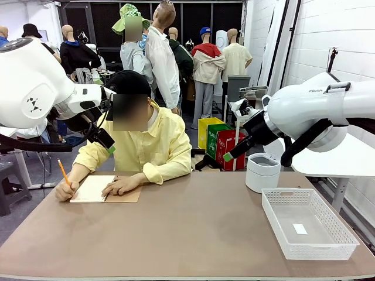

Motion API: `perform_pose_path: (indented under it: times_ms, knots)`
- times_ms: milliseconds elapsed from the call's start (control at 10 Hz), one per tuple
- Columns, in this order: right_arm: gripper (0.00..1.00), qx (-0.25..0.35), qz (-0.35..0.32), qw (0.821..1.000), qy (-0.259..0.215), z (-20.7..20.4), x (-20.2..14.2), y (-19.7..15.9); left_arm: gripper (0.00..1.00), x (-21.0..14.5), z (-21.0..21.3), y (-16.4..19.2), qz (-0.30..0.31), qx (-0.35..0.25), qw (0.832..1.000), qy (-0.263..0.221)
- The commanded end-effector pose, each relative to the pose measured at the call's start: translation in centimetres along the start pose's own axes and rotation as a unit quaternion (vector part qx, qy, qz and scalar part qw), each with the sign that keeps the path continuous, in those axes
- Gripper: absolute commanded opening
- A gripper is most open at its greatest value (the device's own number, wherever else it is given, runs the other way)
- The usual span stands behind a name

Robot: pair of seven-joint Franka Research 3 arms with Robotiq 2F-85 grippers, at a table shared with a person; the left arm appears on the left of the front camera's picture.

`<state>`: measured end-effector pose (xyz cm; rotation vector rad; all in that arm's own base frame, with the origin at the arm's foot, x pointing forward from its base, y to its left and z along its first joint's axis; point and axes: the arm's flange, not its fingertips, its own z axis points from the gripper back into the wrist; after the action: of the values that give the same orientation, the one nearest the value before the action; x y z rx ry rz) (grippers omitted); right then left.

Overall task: Sort the paper based on its condition.
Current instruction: If a person hands you a paper, place it in the Organizing basket , and if it's crumpled, put it in the Trash can.

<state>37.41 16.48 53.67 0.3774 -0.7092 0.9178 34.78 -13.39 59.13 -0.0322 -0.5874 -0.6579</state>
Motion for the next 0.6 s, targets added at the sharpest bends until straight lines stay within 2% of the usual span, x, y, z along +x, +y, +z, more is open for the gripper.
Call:
perform_pose_path:
  times_ms: [0,500]
  knots:
    - [1.00,0.007,0.000,1.000,0.000,-0.02,-0.09,-0.06,1.00,-0.02,0.00,0.06,0.002,0.002,1.000,0.001]
    - [1.00,0.007,0.000,1.000,0.000,-0.02,-0.09,-0.06,1.00,-0.02,0.00,0.06,0.002,0.002,1.000,0.001]
